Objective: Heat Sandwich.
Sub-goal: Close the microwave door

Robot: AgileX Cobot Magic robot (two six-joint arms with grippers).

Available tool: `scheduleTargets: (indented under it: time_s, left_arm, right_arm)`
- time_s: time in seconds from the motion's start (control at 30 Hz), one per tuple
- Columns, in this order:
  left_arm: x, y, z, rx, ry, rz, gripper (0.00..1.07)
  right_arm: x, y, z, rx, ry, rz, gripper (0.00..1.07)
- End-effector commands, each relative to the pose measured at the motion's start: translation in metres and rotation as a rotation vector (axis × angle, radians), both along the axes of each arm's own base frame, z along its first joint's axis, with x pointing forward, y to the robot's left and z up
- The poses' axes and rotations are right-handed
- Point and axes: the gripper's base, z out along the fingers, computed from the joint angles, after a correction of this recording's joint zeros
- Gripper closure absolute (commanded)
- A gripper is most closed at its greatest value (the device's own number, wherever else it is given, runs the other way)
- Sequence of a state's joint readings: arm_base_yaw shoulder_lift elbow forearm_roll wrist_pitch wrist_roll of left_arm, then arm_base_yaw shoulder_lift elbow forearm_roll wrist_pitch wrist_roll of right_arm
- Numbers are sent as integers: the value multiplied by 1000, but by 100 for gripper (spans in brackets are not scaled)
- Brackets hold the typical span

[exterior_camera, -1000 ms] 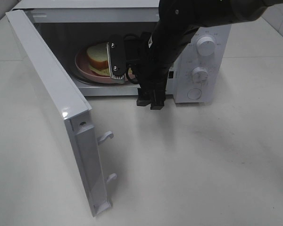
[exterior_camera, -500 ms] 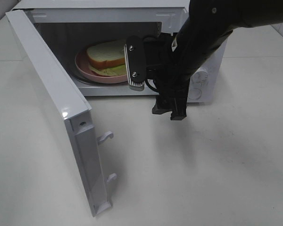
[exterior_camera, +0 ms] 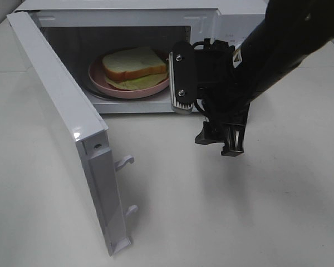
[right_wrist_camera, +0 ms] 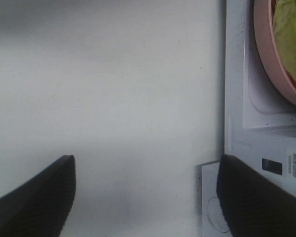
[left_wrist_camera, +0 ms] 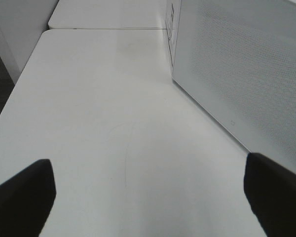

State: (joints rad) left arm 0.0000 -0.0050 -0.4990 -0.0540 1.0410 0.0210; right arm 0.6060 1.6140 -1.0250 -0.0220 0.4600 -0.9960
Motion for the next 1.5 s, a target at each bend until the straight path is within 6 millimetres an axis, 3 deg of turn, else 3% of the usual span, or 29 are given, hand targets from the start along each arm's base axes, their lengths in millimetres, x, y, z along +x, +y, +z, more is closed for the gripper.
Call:
scheduleTargets:
  time_s: [0.03,0.5,1.07,1.5]
  left_arm:
    - [-3,0,0,-3,-29,-1,9]
    - [-3,0,0,-3,-29,-1,9]
    - [-3,0,0,-3,-29,-1,9]
    - [-3,0,0,-3,-29,-1,9]
  right_arm:
    - [-10,-6,3,22,4,-28,31]
    - [-48,-33,8,116,57,-216,31]
    - [-98,-67,28,288,142,-535,31]
    - [-144,-100,56,395,246,-819,31]
